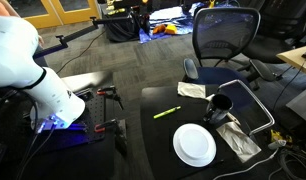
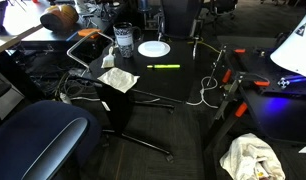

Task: Pick the mug and move it to the bottom left of the table

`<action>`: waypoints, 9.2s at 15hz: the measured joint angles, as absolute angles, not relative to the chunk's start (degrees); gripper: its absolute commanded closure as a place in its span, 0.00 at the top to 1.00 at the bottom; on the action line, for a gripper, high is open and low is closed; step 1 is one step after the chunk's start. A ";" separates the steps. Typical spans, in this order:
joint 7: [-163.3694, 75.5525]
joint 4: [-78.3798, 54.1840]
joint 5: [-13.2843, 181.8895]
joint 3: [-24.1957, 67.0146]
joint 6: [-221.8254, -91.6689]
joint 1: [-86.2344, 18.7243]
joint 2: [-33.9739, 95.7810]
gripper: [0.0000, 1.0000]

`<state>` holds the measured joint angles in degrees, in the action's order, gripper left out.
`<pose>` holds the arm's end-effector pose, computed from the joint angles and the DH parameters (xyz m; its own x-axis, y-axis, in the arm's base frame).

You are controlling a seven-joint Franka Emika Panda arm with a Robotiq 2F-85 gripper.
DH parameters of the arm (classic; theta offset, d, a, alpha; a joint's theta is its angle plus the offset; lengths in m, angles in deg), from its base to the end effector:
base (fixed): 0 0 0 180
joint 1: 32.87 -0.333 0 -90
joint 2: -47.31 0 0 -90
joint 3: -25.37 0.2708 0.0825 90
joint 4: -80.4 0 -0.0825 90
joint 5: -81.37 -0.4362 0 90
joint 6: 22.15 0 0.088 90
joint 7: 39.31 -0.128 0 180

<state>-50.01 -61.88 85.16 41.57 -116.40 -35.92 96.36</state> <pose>0.3659 0.1175 0.4948 0.9967 0.0658 0.0476 0.0506 -0.9614 0.2705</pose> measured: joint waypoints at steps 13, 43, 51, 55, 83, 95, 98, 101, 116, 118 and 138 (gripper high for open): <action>-36.33 -58.34 94.23 30.82 -140.94 -35.74 73.87 1.00; -23.91 -35.50 94.40 22.46 -158.67 -29.74 32.32 1.00; -19.24 -27.58 90.91 23.13 -158.64 -27.57 21.72 1.00; -18.13 -24.60 89.54 23.58 -158.56 -26.63 17.78 1.00; -18.12 -14.72 88.98 24.54 -158.23 -24.34 4.82 0.20; -18.25 -12.87 88.91 24.73 -157.49 -24.14 4.02 0.03; -18.25 -13.48 88.89 24.73 -156.71 -24.12 4.64 0.03; -18.22 -16.01 88.77 24.94 -156.48 -24.11 6.81 0.03; -17.99 -45.52 84.71 32.88 -159.82 -27.09 28.38 0.03; -17.99 -48.65 83.35 33.60 -159.82 -28.07 30.73 0.03; -18.29 -55.33 80.91 33.41 -165.40 -32.54 31.42 0.03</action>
